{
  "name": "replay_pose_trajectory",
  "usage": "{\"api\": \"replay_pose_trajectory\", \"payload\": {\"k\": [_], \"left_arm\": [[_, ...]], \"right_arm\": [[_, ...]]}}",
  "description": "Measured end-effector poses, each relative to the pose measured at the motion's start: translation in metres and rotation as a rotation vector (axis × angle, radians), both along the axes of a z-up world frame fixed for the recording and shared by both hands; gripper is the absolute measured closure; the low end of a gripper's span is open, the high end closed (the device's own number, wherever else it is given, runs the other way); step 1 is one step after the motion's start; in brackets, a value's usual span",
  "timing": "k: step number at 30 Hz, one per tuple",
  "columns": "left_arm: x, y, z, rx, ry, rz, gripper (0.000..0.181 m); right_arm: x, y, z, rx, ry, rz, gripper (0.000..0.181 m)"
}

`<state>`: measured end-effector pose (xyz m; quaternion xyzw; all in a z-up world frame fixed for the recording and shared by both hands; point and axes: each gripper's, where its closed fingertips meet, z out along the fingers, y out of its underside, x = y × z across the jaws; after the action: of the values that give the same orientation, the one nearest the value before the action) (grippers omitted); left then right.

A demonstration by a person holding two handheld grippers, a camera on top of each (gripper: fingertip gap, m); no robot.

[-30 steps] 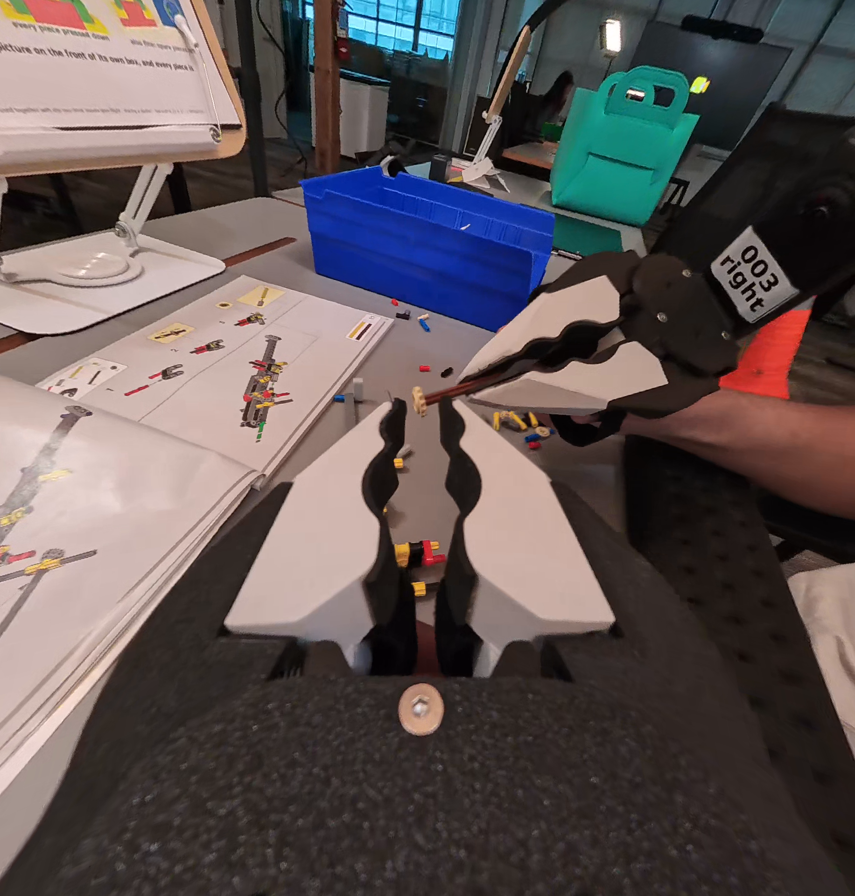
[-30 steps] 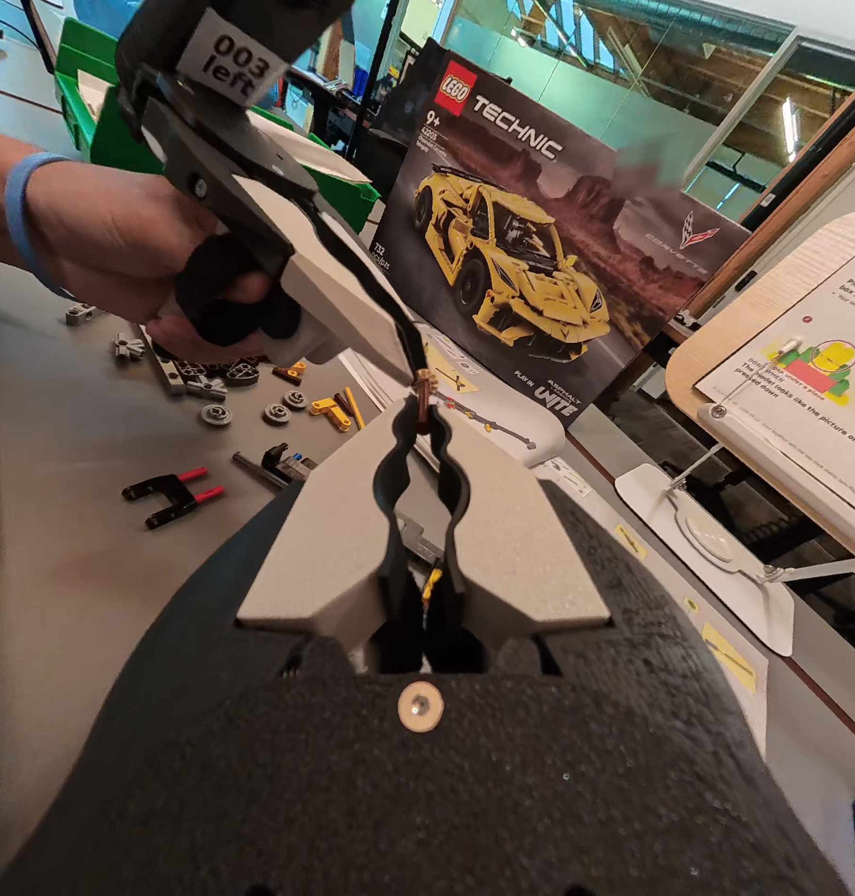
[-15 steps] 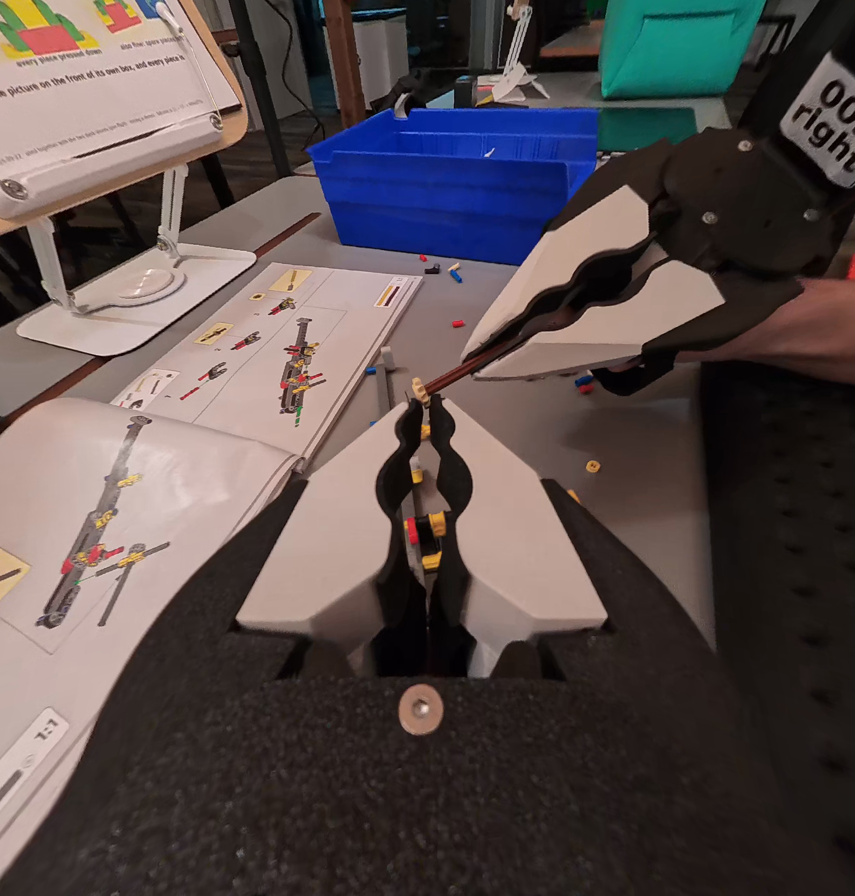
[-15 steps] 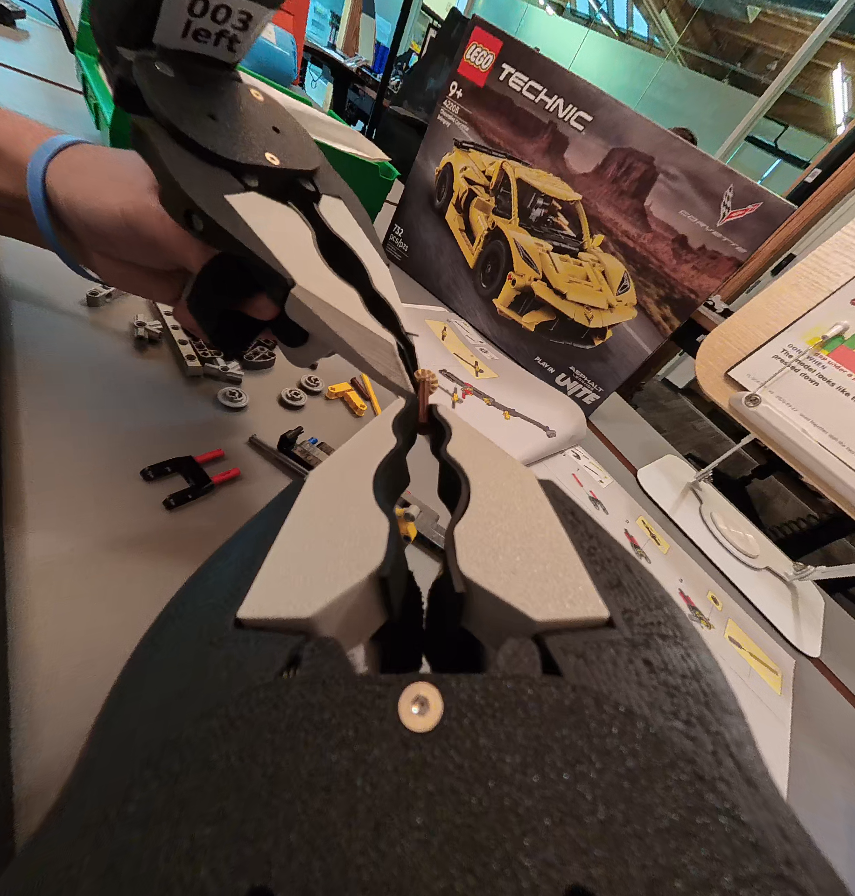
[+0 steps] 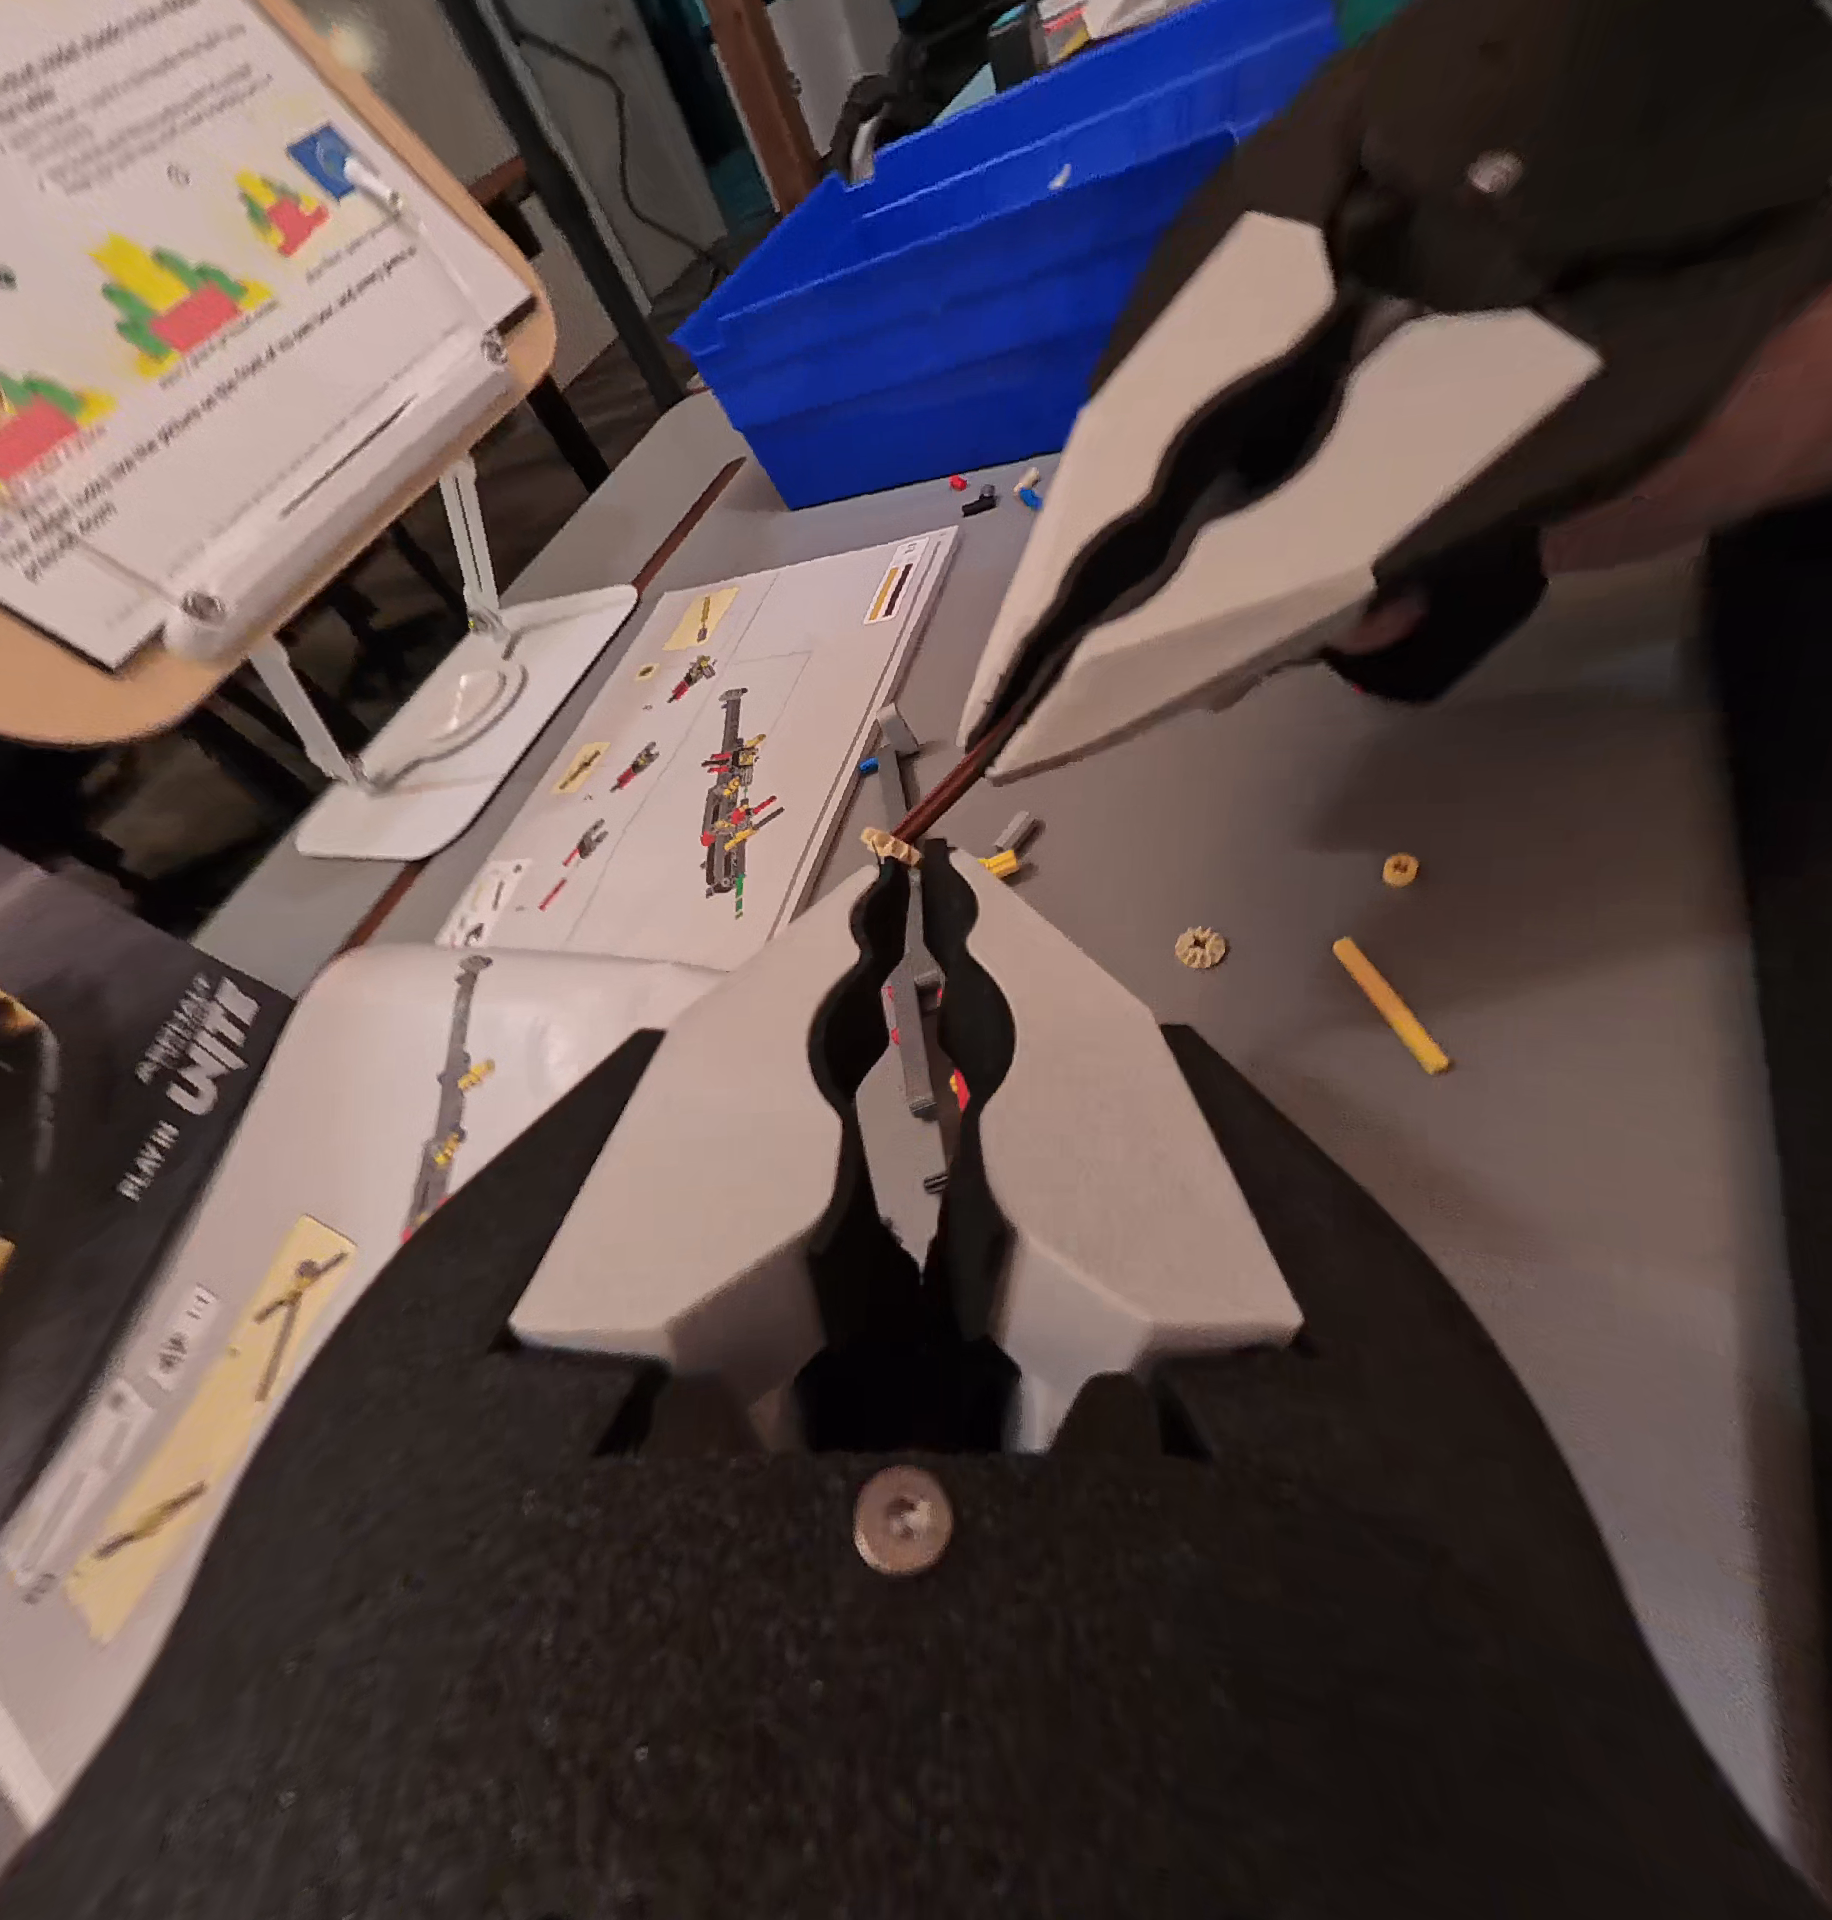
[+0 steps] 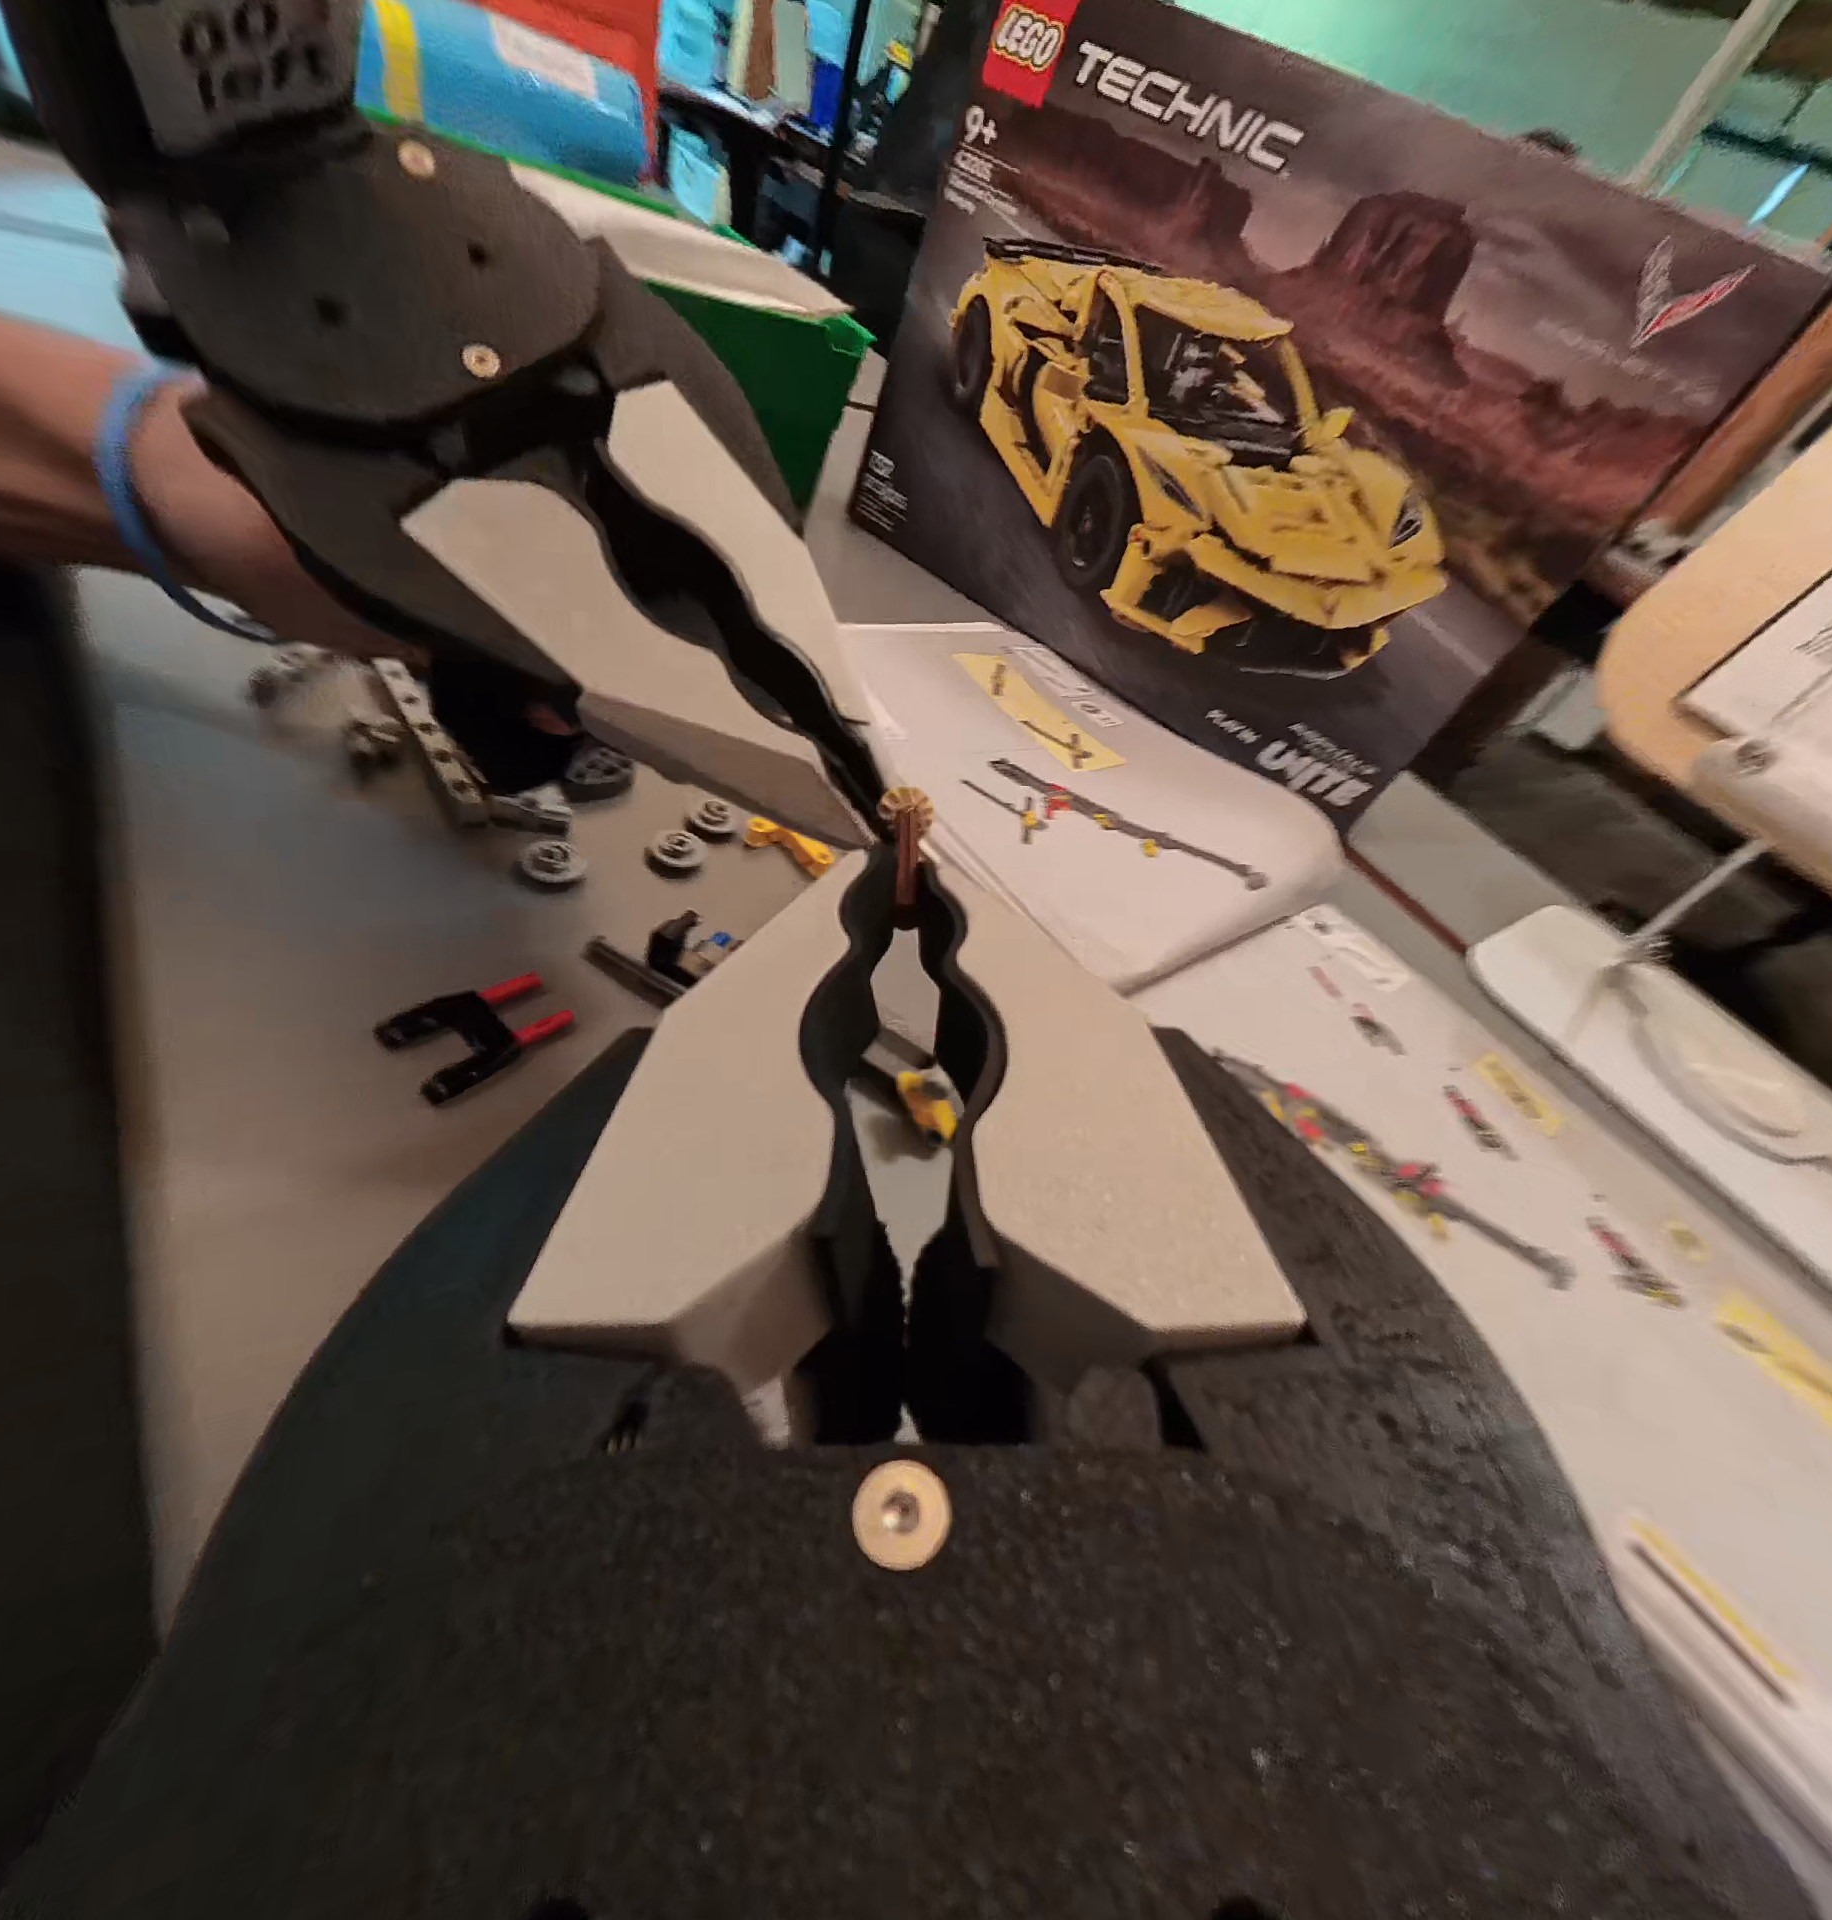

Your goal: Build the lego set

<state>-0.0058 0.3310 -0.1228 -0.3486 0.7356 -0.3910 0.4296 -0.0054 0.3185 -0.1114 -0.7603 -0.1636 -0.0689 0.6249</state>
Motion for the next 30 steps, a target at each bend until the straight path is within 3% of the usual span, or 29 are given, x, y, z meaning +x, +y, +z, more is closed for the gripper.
{"api": "replay_pose_trajectory", "payload": {"k": [6, 10, 12, 19, 24, 30], "left_arm": [[-0.009, -0.009, -0.011, 0.235, -0.045, -0.116, 0.181], [-0.010, -0.010, -0.004, 0.092, 0.005, -0.113, 0.180], [-0.011, -0.006, 0.000, 0.076, 0.000, -0.107, 0.171], [-0.009, -0.001, -0.018, 0.329, -0.007, -0.066, 0.164], [-0.007, 0.001, -0.026, 0.343, 0.019, -0.054, 0.173], [-0.007, 0.001, -0.024, 0.389, -0.011, -0.051, 0.174]], "right_arm": [[-0.006, -0.009, -0.010, -0.098, 0.268, 0.147, 0.178], [-0.006, -0.009, -0.003, -0.075, 0.300, 0.168, 0.178], [-0.007, -0.010, 0.002, -0.059, 0.321, 0.182, 0.178], [-0.010, -0.007, -0.009, -0.099, 0.224, 0.167, 0.178], [-0.013, -0.004, -0.018, -0.123, 0.129, 0.147, 0.178], [-0.013, -0.006, -0.017, -0.134, 0.179, 0.162, 0.178]]}}
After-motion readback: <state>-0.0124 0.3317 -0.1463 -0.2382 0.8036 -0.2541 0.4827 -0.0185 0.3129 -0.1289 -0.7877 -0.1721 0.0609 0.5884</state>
